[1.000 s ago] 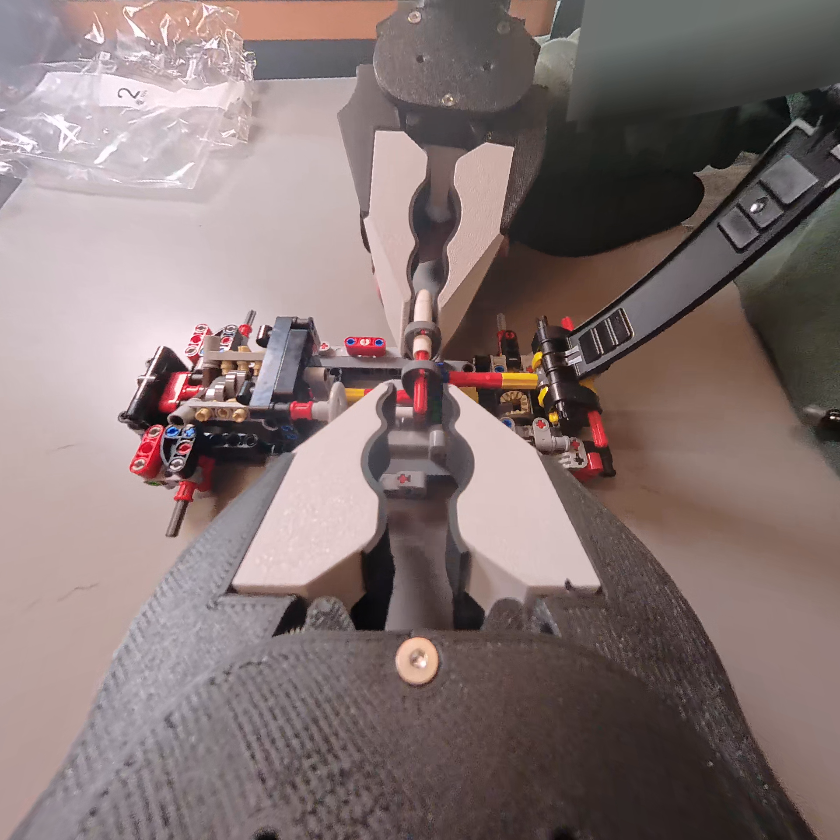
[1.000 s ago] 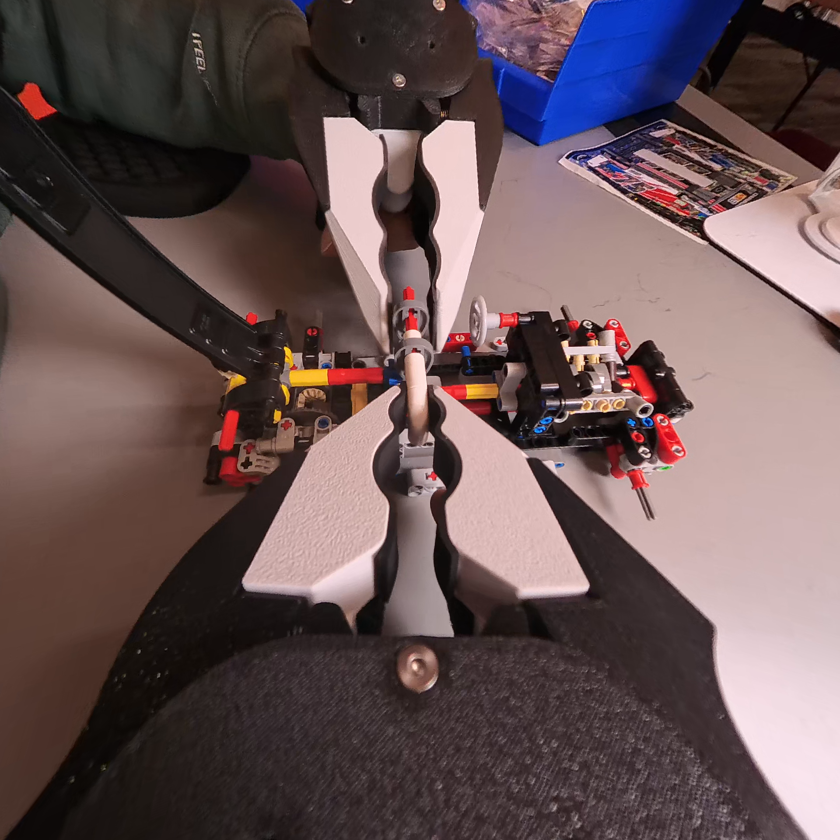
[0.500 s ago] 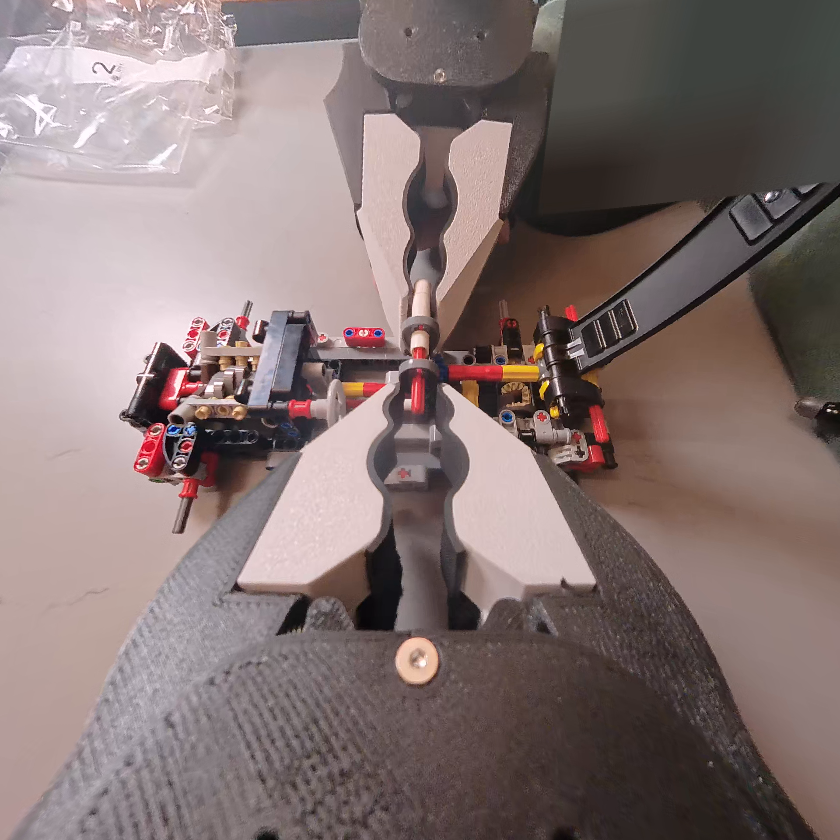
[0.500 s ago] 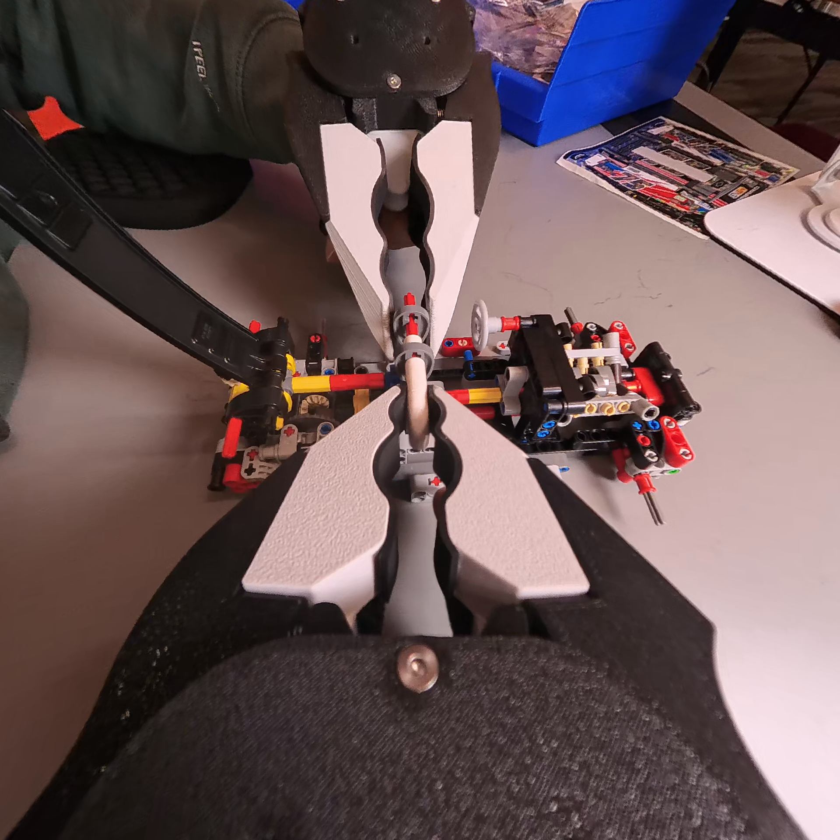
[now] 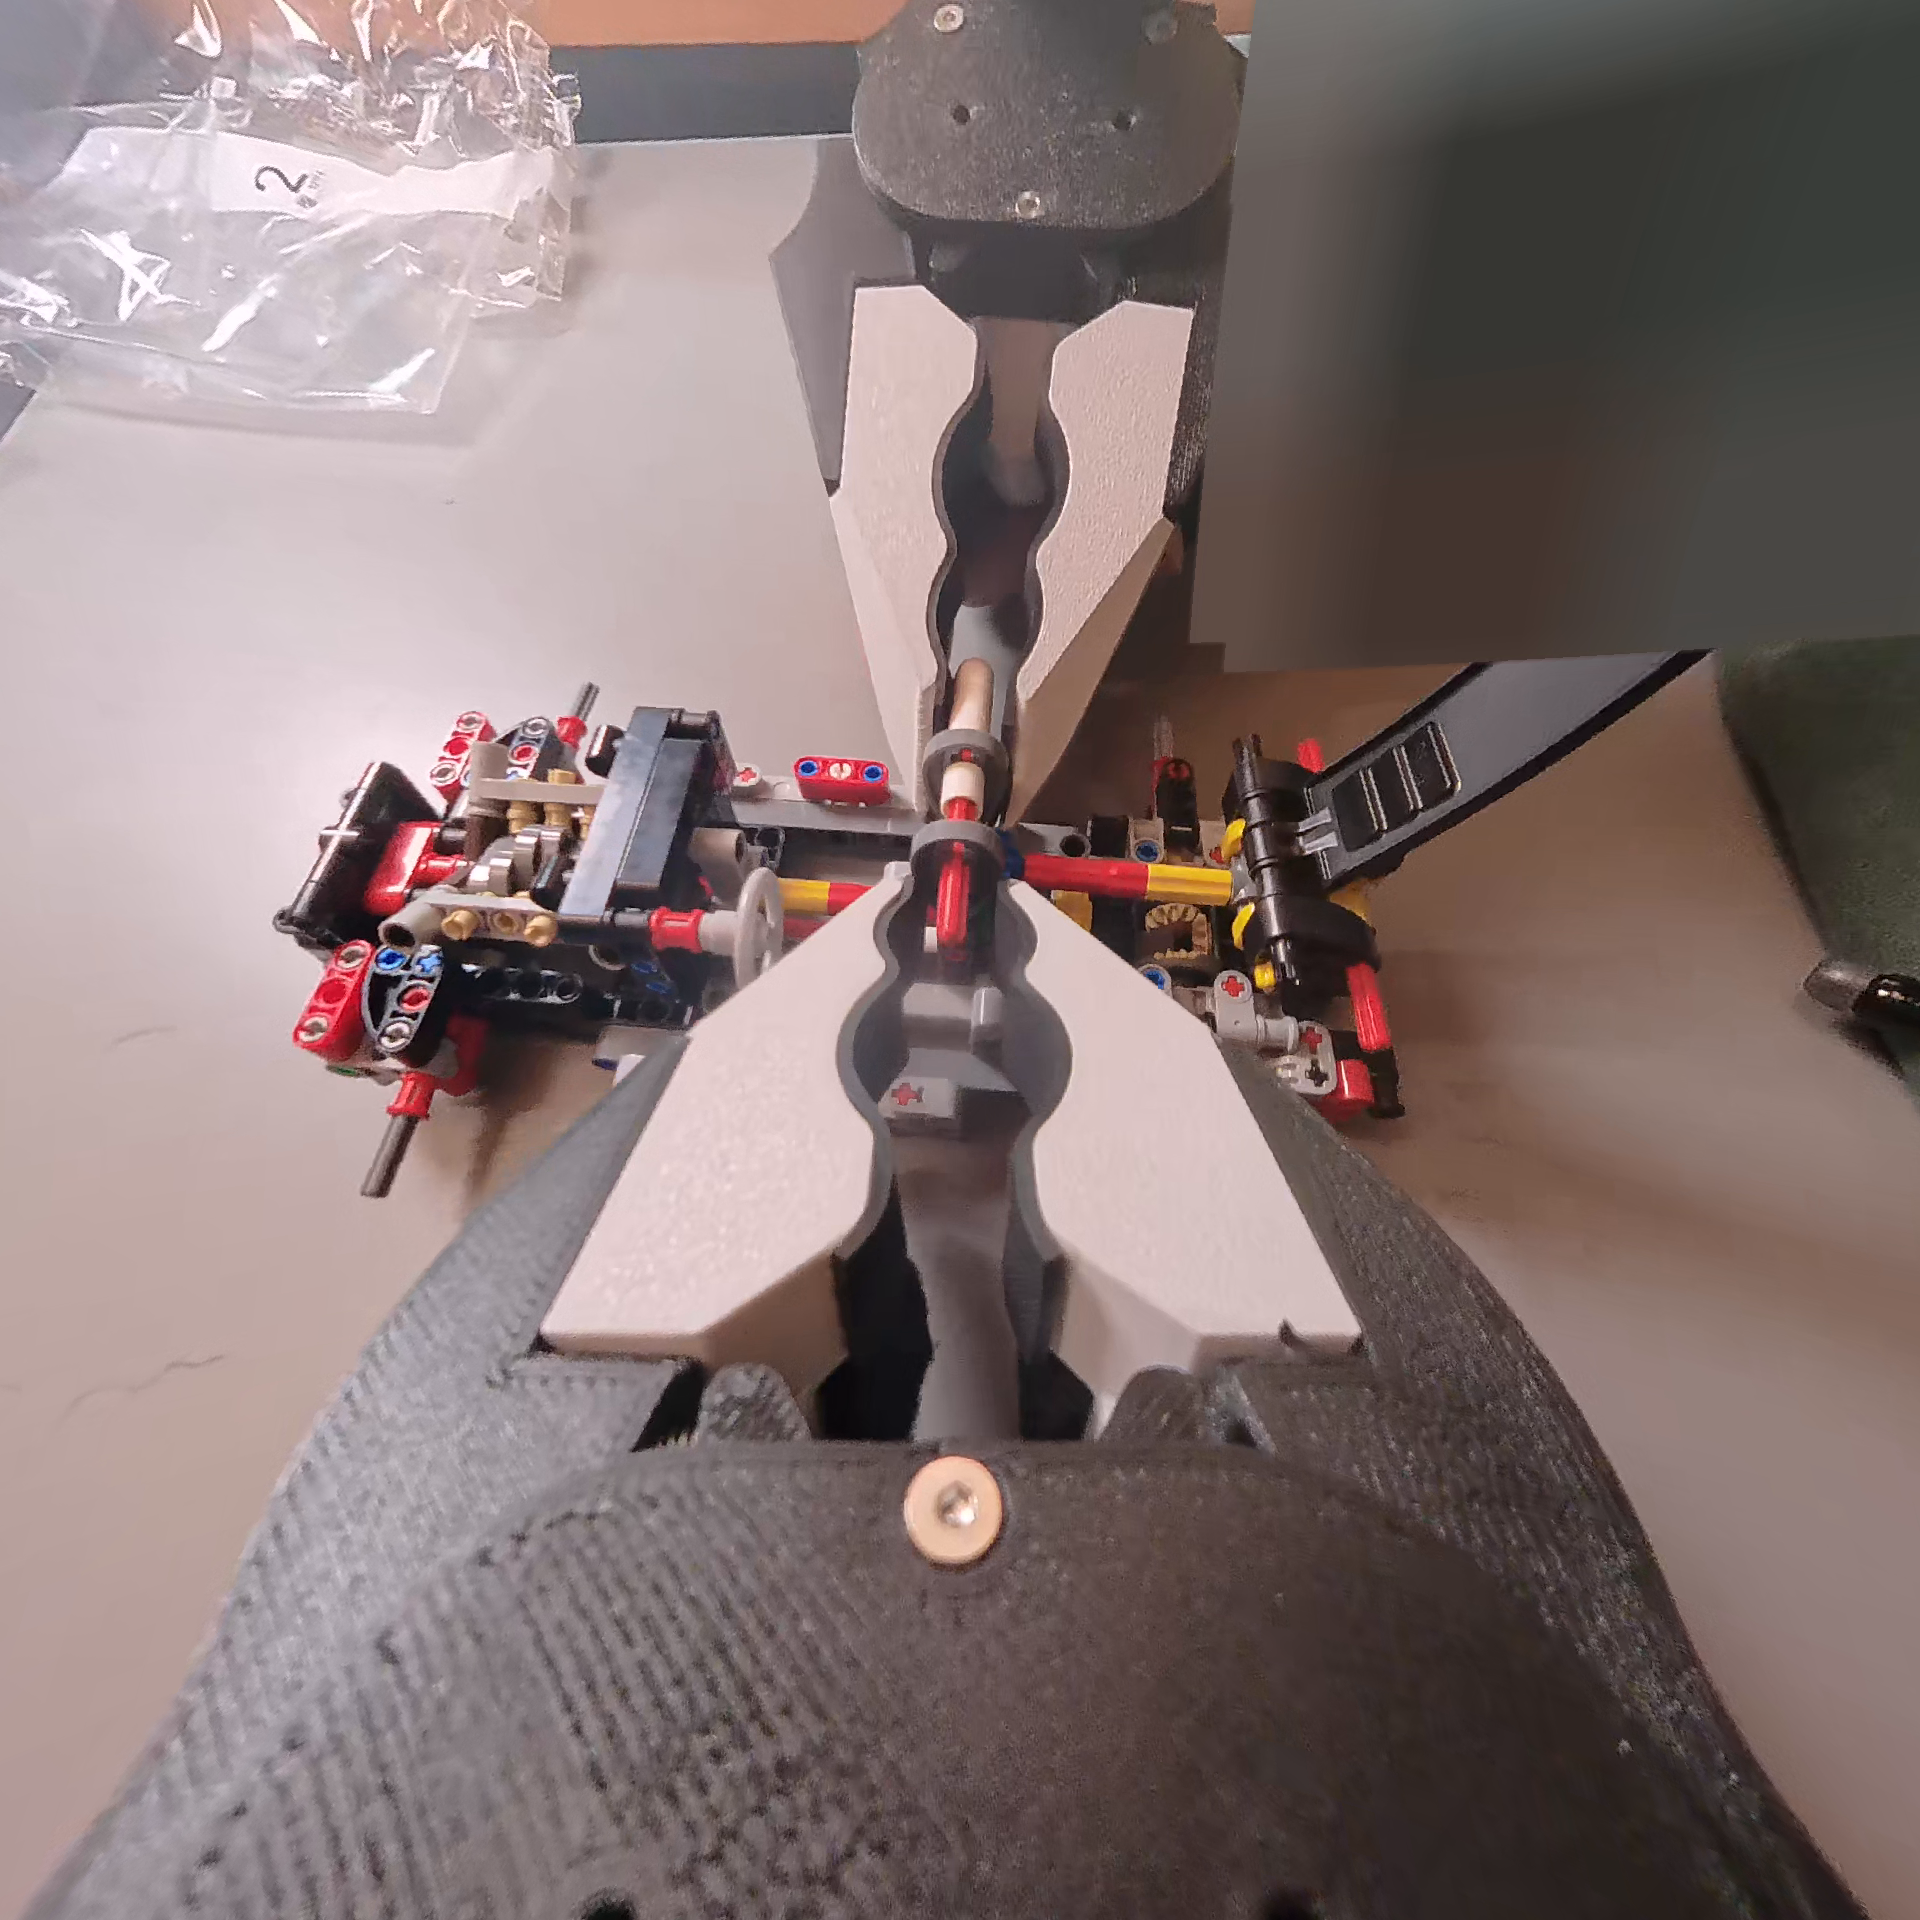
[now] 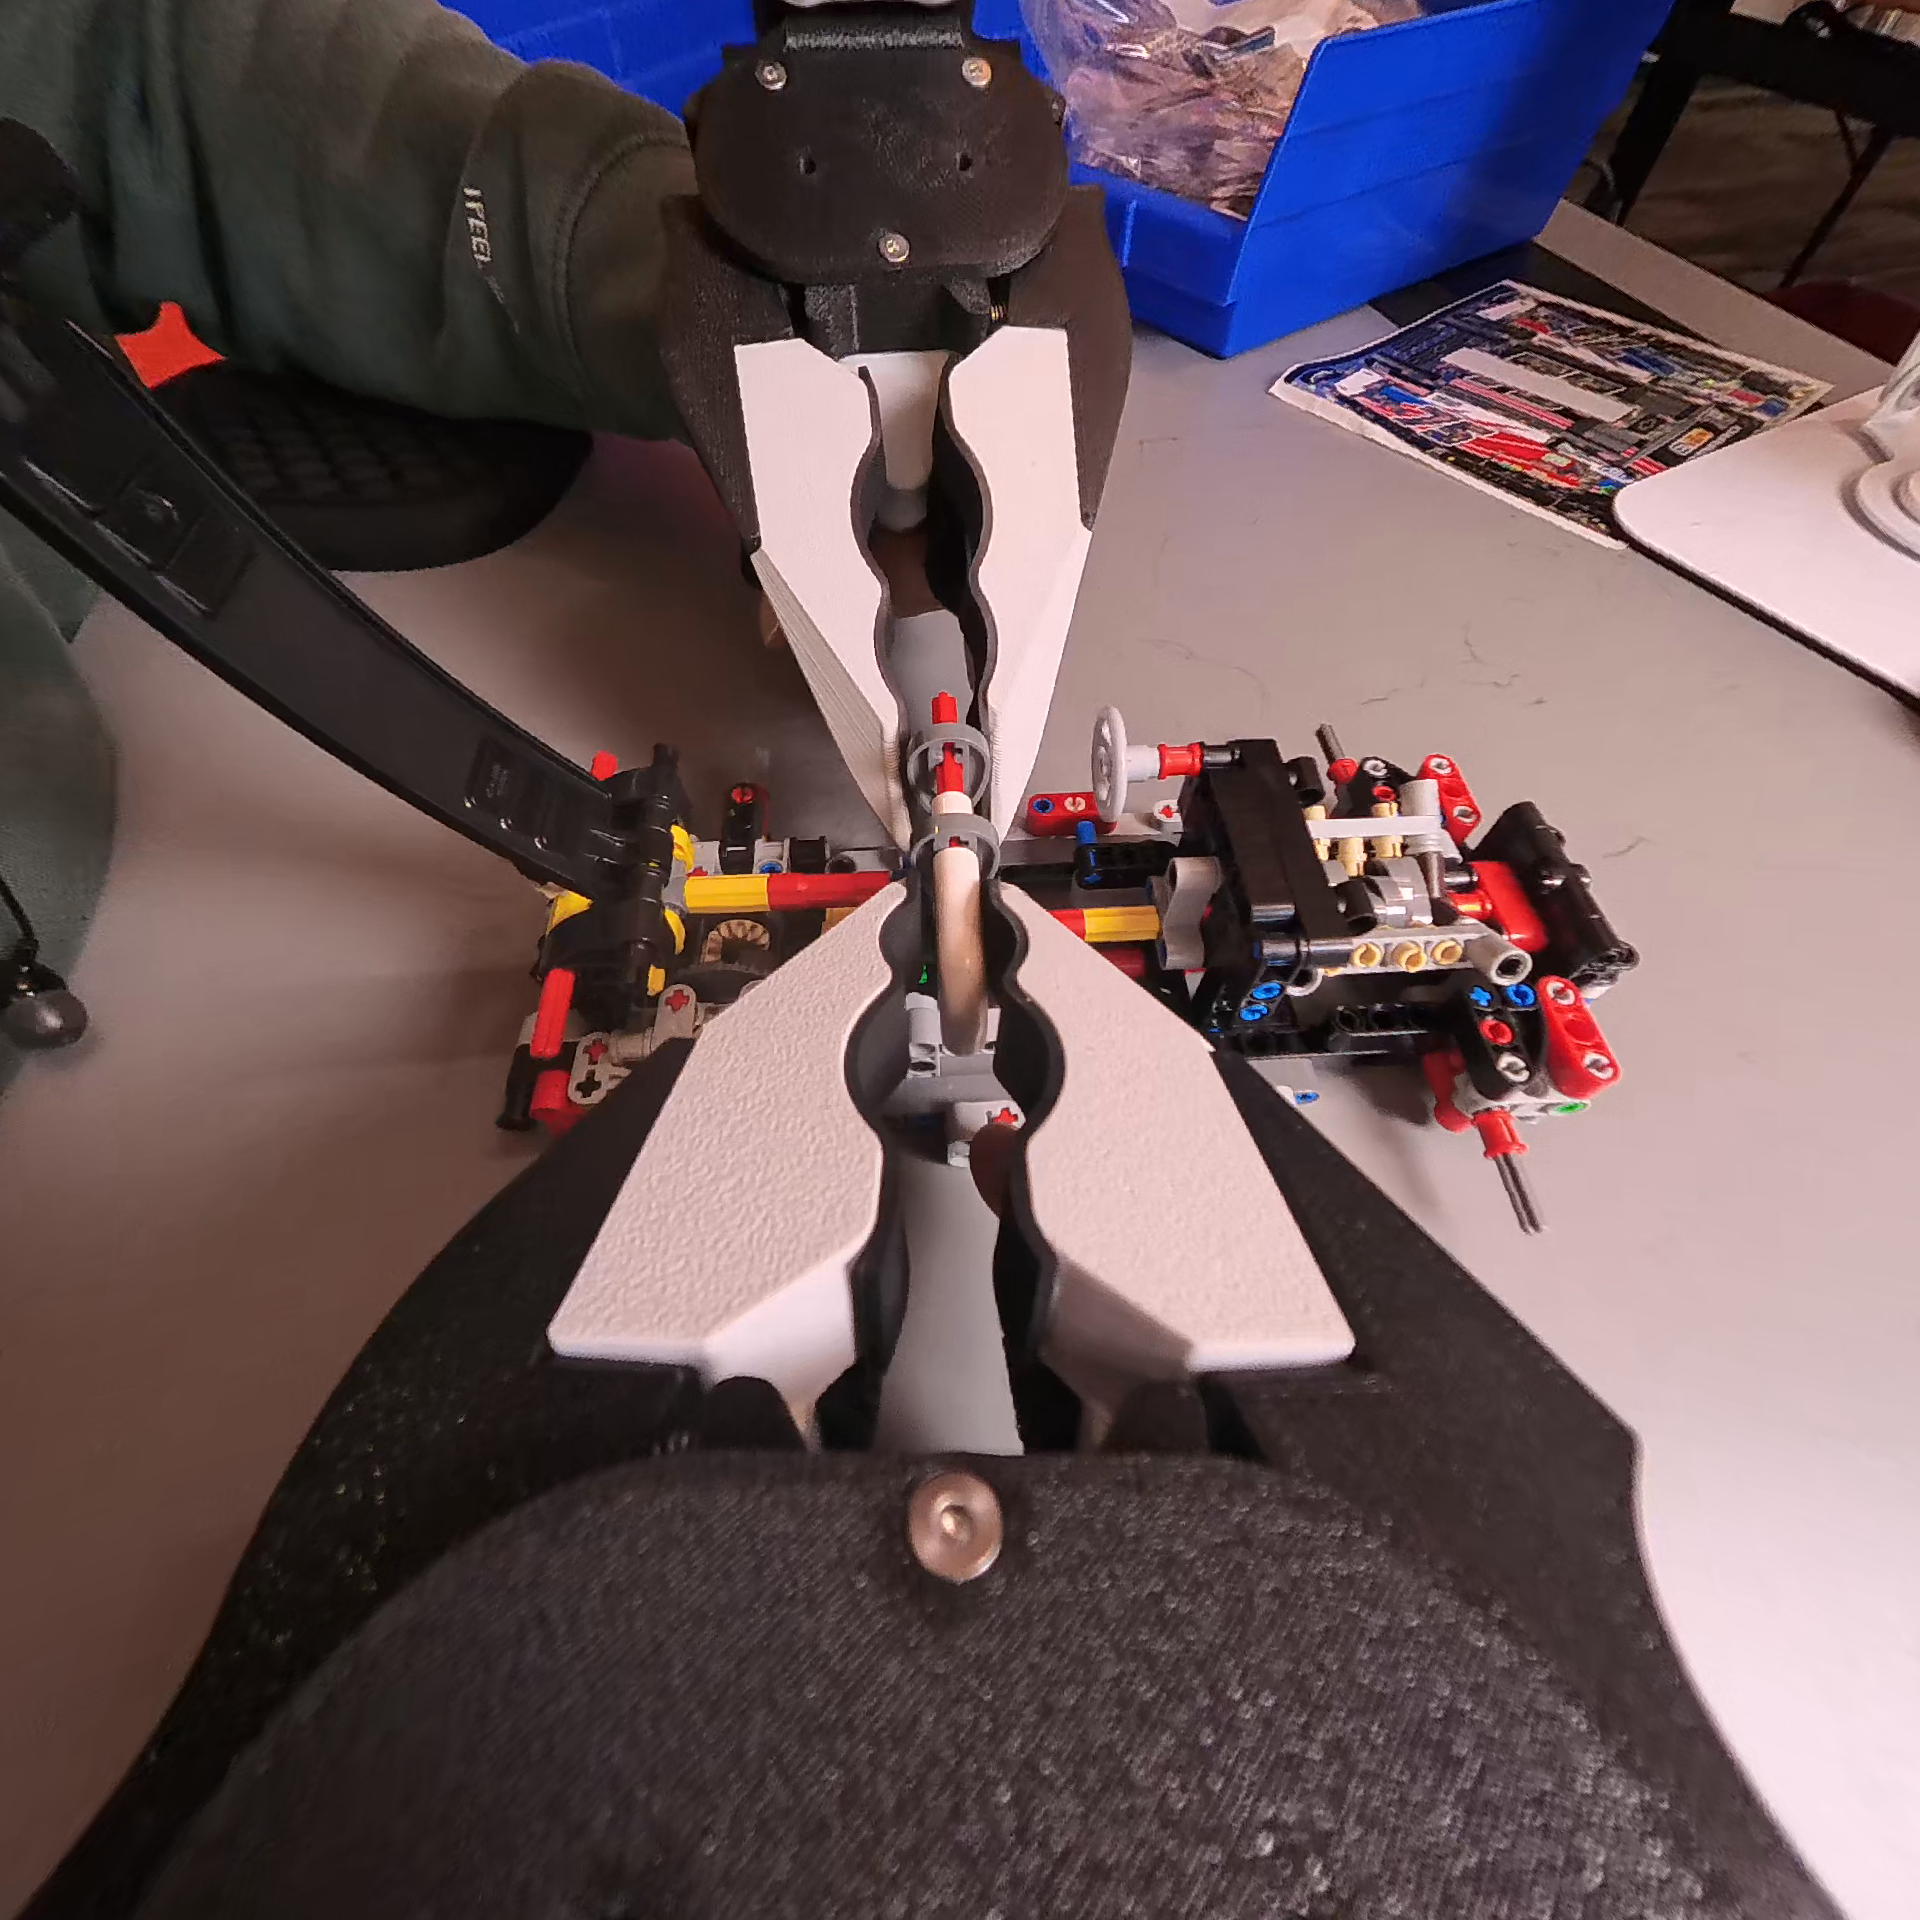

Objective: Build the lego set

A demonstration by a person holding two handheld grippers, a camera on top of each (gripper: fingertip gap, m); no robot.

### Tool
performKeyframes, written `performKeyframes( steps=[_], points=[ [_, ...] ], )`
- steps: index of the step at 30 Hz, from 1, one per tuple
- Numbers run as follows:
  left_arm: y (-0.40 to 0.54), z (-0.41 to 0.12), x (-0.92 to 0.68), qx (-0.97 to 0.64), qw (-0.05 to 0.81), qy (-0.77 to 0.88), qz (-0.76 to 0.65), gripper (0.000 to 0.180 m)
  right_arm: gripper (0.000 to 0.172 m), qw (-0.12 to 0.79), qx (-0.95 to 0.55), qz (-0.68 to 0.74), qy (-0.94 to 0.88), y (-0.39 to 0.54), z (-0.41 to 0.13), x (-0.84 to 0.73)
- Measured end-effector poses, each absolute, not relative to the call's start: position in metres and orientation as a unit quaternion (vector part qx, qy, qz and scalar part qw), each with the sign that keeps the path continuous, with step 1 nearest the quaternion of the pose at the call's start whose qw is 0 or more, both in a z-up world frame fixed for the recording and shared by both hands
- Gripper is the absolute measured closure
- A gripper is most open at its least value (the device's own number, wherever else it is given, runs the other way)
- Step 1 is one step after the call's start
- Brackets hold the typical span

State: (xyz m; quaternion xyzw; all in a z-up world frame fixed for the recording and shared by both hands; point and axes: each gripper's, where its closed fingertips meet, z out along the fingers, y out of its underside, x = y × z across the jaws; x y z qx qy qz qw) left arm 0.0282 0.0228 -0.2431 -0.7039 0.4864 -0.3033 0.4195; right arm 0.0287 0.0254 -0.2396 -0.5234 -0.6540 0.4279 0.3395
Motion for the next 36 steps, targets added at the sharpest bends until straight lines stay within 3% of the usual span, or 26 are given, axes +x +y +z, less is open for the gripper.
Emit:
performKeyframes(
  steps=[23, 29, 36],
  points=[
    [0.0197, -0.244, 0.0302, -0.691, 0.38, 0.518, -0.33, 0.171, 0.165, 0.324, -0.524, 0.441, -0.653, 0.0227, -0.2395, 0.0291],
    [0.0194, -0.2377, 0.0243, -0.688, 0.391, 0.518, -0.325, 0.162, 0.164, 0.329, -0.515, 0.435, -0.662, 0.0222, -0.2394, 0.0282],
    [0.0182, -0.2378, 0.0257, -0.683, 0.379, 0.541, -0.31, 0.169, 0.164, 0.326, -0.518, 0.437, -0.659, 0.0222, -0.2397, 0.0285]
  ],
)
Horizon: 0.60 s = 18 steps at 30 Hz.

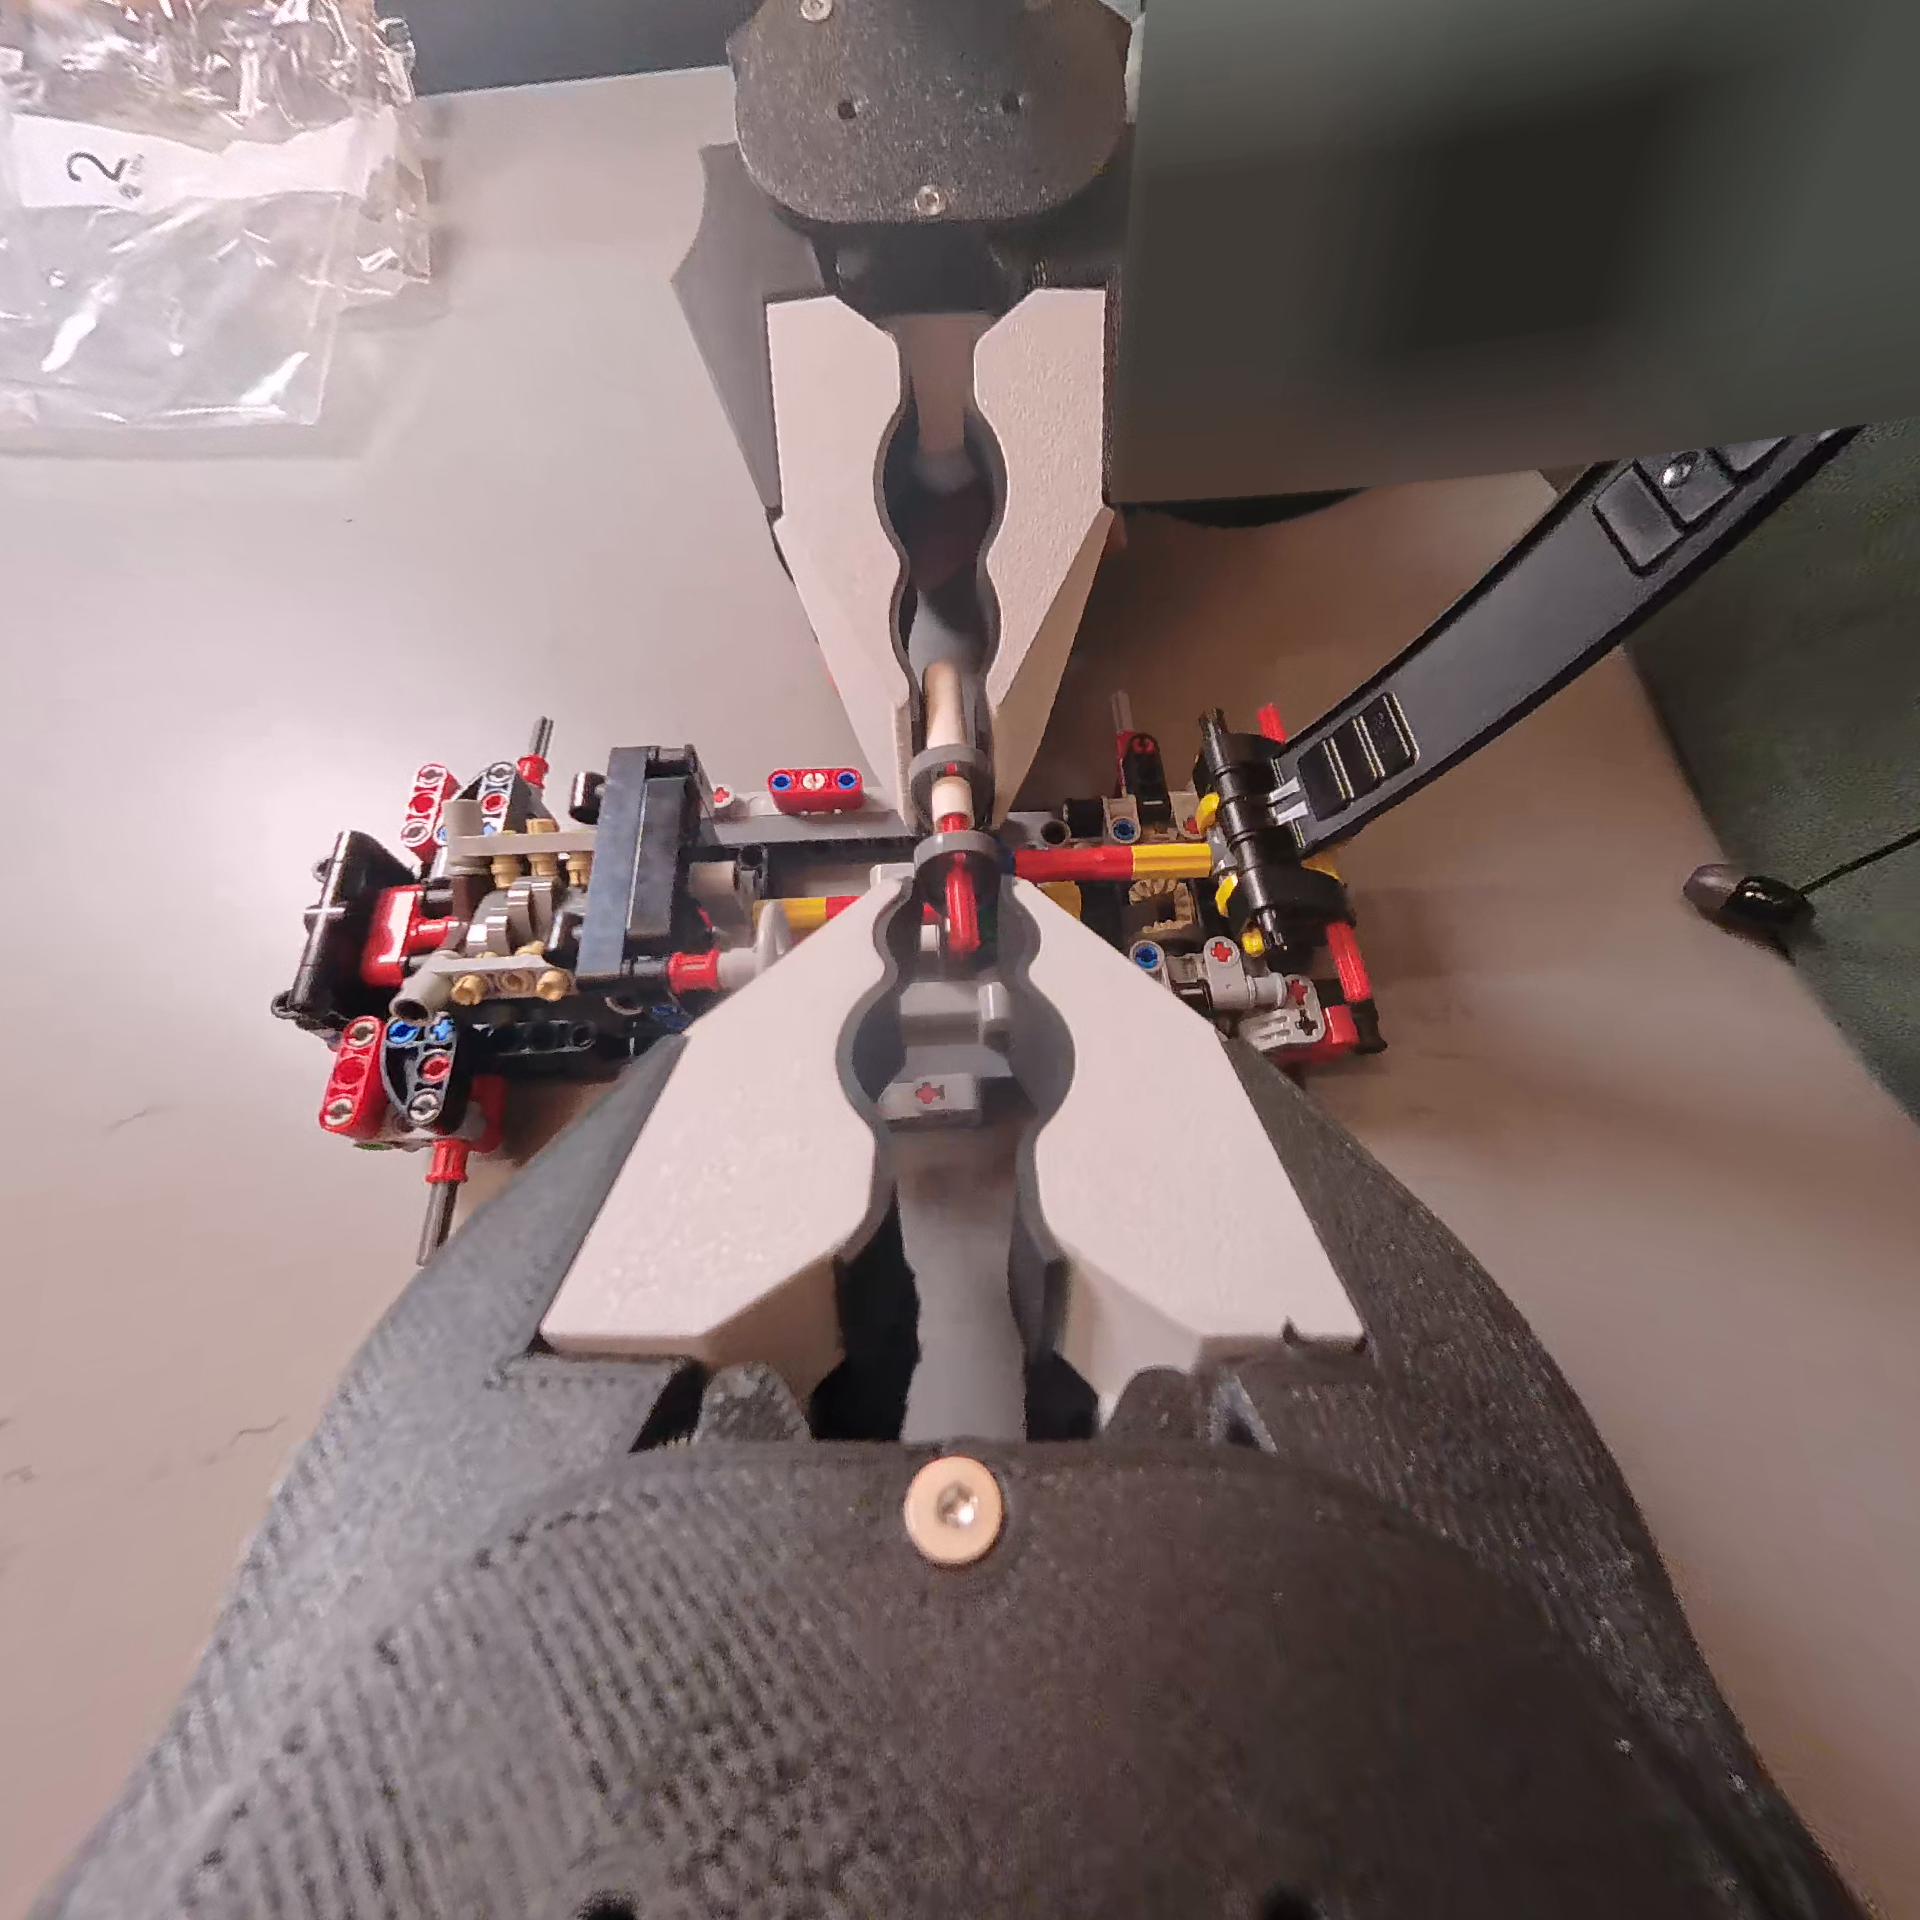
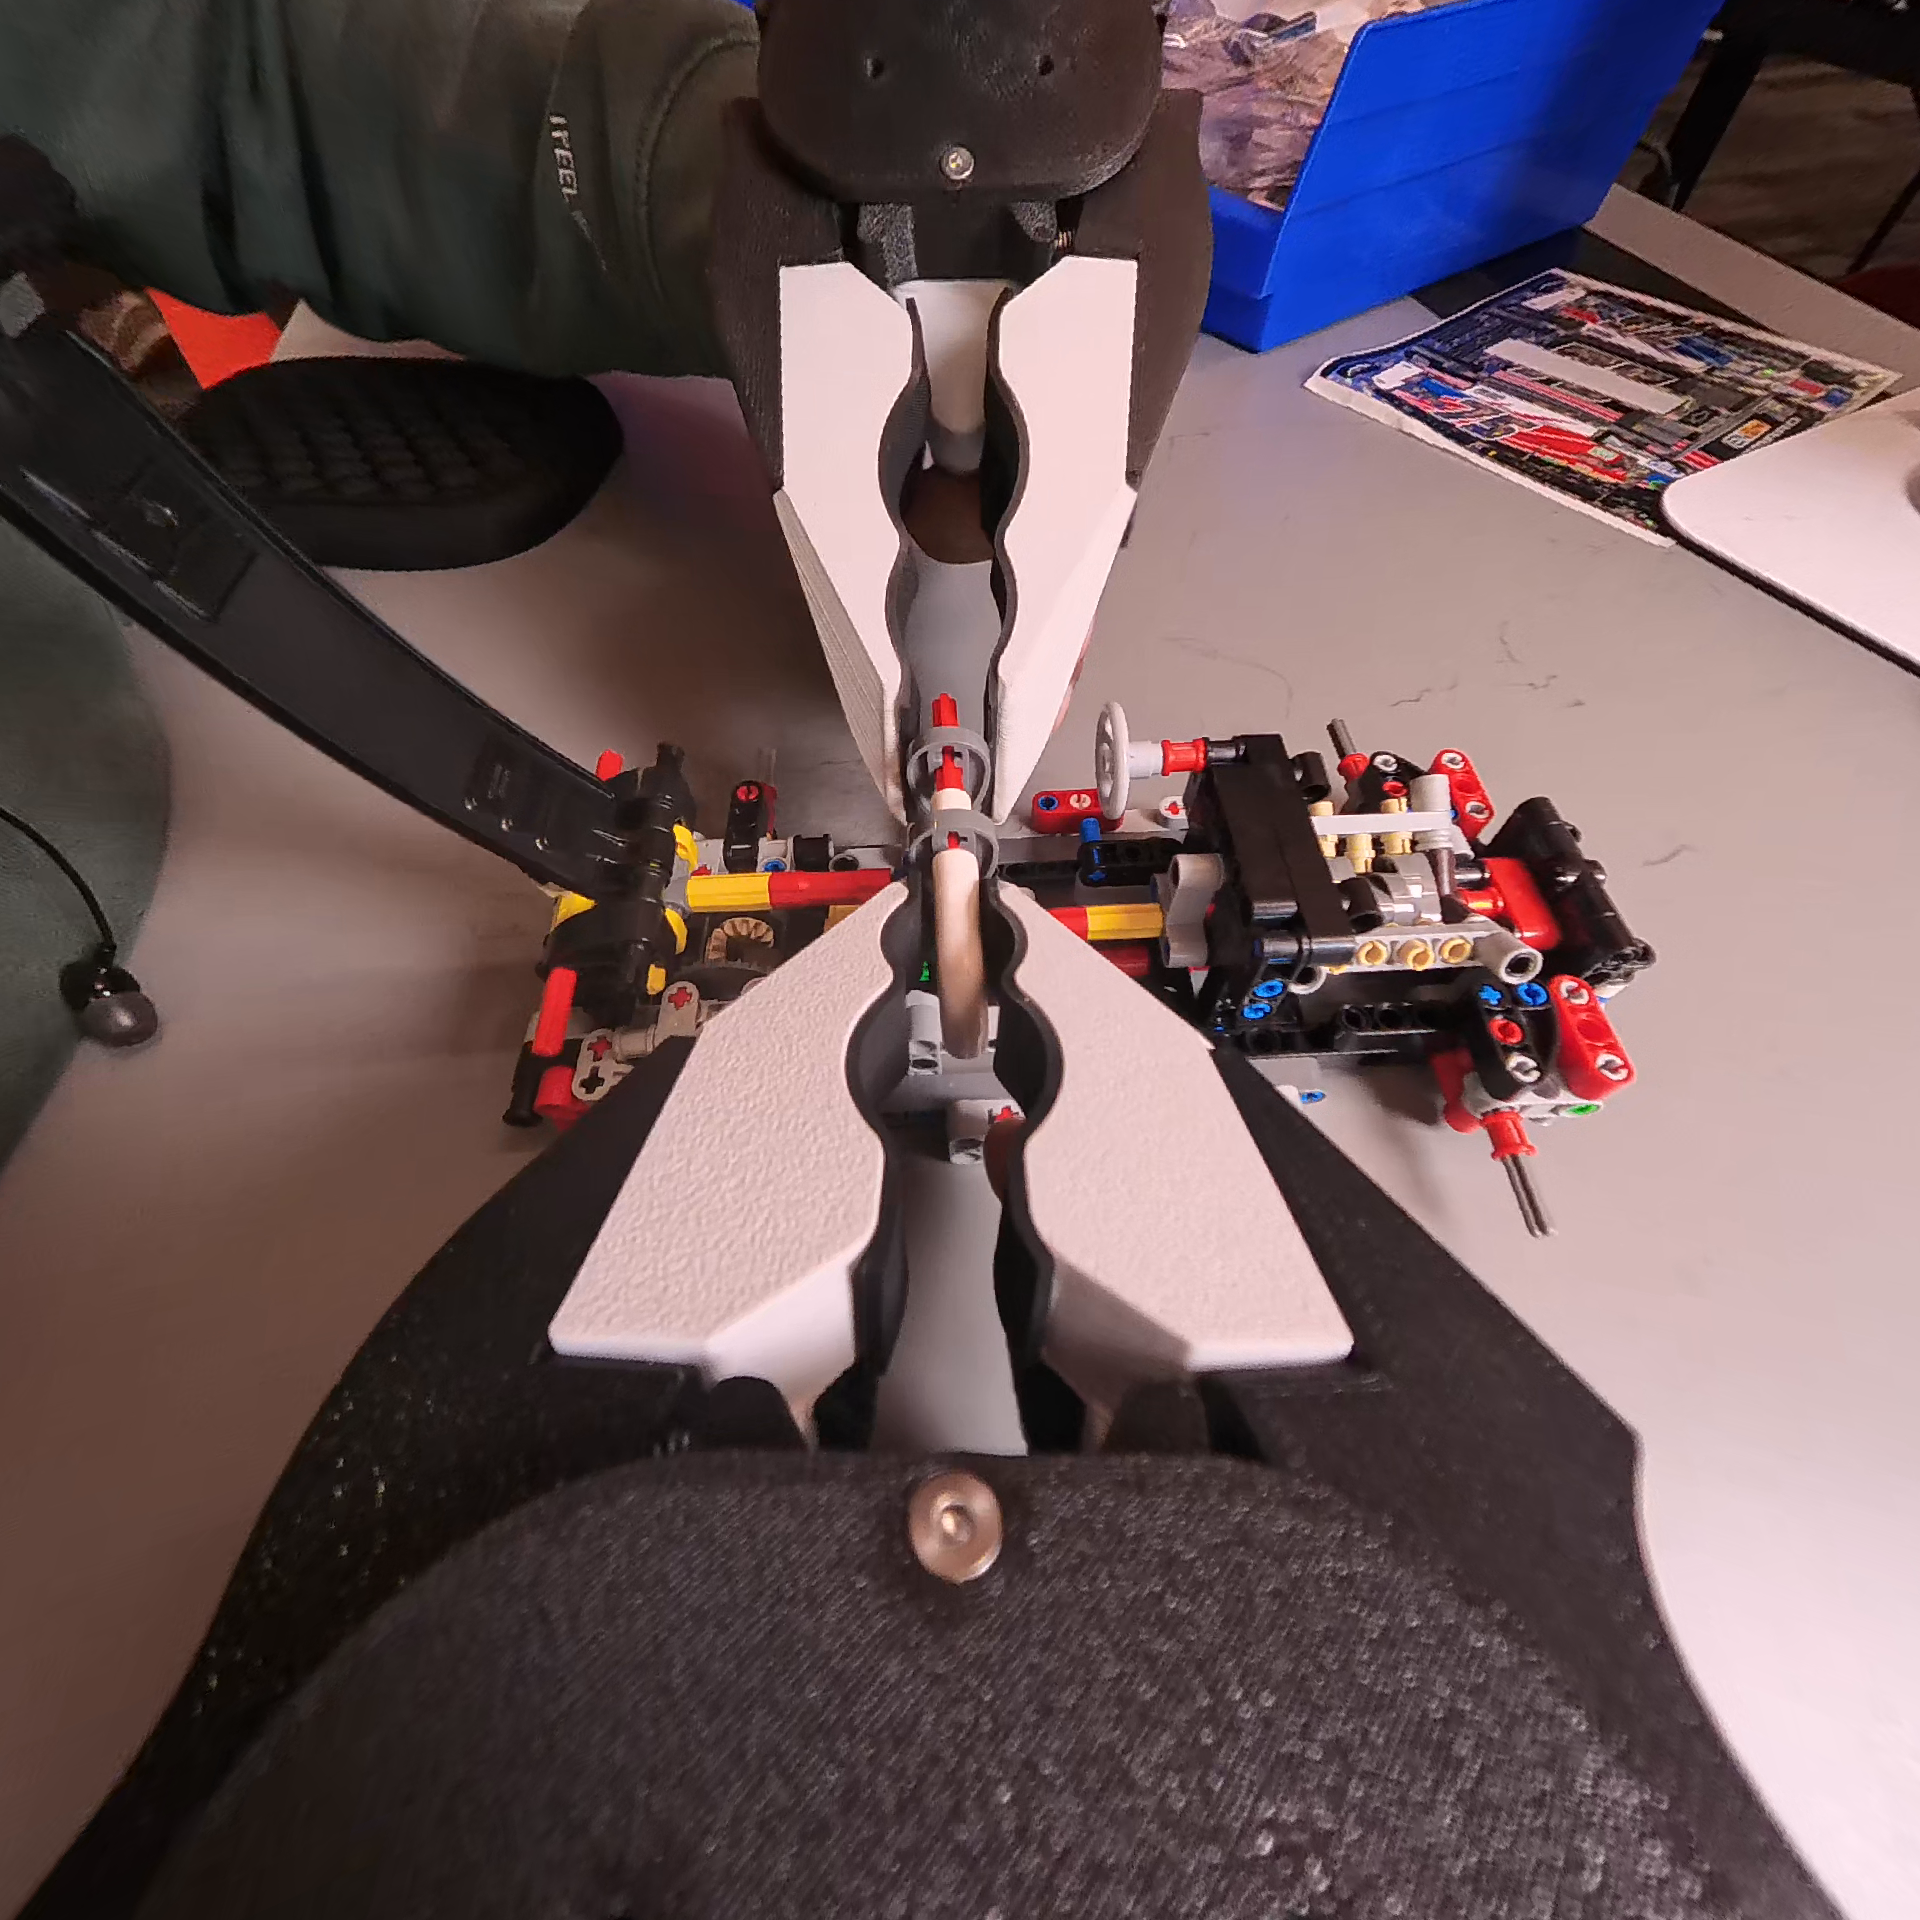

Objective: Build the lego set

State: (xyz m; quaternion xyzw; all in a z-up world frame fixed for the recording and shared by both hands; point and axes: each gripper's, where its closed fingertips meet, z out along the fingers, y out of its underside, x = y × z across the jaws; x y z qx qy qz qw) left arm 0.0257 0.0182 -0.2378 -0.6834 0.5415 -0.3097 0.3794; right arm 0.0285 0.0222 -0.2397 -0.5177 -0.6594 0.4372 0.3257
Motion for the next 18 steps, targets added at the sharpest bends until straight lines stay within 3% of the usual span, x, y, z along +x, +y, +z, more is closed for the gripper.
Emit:
performKeyframes(
  steps=[18],
  points=[
    [0.0184, -0.2389, 0.0316, -0.685, 0.362, 0.535, -0.337, 0.169, 0.165, 0.314, -0.525, 0.447, -0.653, 0.0209, -0.2403, 0.027]
  ],
)
